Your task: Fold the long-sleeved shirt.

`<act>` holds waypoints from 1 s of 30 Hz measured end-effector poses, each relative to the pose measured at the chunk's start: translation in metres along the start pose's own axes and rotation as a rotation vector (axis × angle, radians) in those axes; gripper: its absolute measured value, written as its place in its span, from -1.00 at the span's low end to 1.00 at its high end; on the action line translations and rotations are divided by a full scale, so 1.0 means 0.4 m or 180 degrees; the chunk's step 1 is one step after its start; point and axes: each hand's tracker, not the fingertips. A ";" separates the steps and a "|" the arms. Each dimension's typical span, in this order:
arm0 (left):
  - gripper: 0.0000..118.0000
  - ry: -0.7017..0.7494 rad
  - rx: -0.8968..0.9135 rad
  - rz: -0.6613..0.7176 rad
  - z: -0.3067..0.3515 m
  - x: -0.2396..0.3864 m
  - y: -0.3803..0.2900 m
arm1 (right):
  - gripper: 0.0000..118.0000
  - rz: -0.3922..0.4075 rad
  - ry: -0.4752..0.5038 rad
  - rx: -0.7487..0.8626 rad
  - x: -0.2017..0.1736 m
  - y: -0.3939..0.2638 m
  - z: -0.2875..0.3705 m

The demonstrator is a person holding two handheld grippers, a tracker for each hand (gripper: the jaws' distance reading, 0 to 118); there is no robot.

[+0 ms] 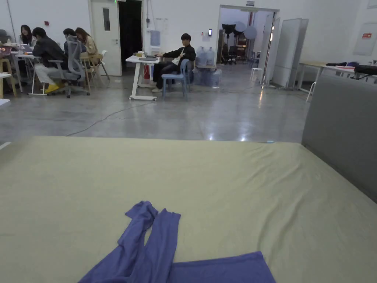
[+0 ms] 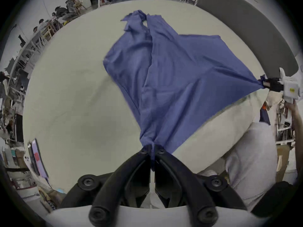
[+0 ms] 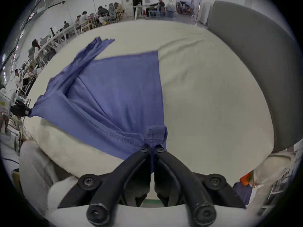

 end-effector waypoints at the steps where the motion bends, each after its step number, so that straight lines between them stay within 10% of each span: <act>1: -1.00 -0.0040 -0.0059 0.0045 -0.017 0.001 -0.016 | -1.00 0.0028 -0.0047 -0.0031 -0.002 -0.009 -0.014; 13: -1.00 -0.0068 -0.0159 0.0327 -0.133 -0.025 -0.030 | -0.87 -0.0387 0.0057 -0.0468 0.015 -0.008 -0.116; 15: -0.34 -0.0015 0.0134 0.0709 -0.072 -0.030 -0.033 | -0.53 -0.0622 -0.0026 -0.0448 0.042 0.027 -0.068; 16: 0.53 -0.0099 0.0371 0.0835 -0.031 -0.037 -0.041 | 0.06 -0.0703 -0.0237 -0.0197 0.037 0.046 -0.011; 17: 0.89 -0.0295 0.0630 0.0876 0.010 -0.043 -0.055 | 0.42 -0.0720 -0.0311 -0.0019 0.031 0.063 0.037; 19: 1.00 -0.0482 0.1124 0.1086 0.092 -0.053 -0.079 | 0.56 -0.0568 -0.0131 0.0380 0.021 0.108 0.138; 23: 0.96 -0.0617 0.1474 0.1344 0.163 -0.042 -0.096 | 0.55 -0.0463 0.0050 0.0493 -0.035 0.218 0.164; 24: 0.77 -0.0572 0.1422 0.1314 0.167 -0.037 -0.097 | 0.40 -0.0478 0.0153 0.0497 -0.064 0.244 0.150; 26: -0.71 -0.0234 0.1314 0.1367 0.159 -0.030 -0.080 | -0.97 -0.0490 0.0380 0.0557 -0.126 0.302 0.093; 27: -1.00 -0.0069 0.1328 0.1371 0.143 -0.030 -0.067 | -1.00 -0.0498 0.0443 0.0523 -0.162 0.338 0.048; 30: -1.00 -0.0116 0.1355 0.1348 0.136 -0.039 -0.053 | -1.00 -0.0372 0.0713 0.0375 -0.267 0.477 -0.075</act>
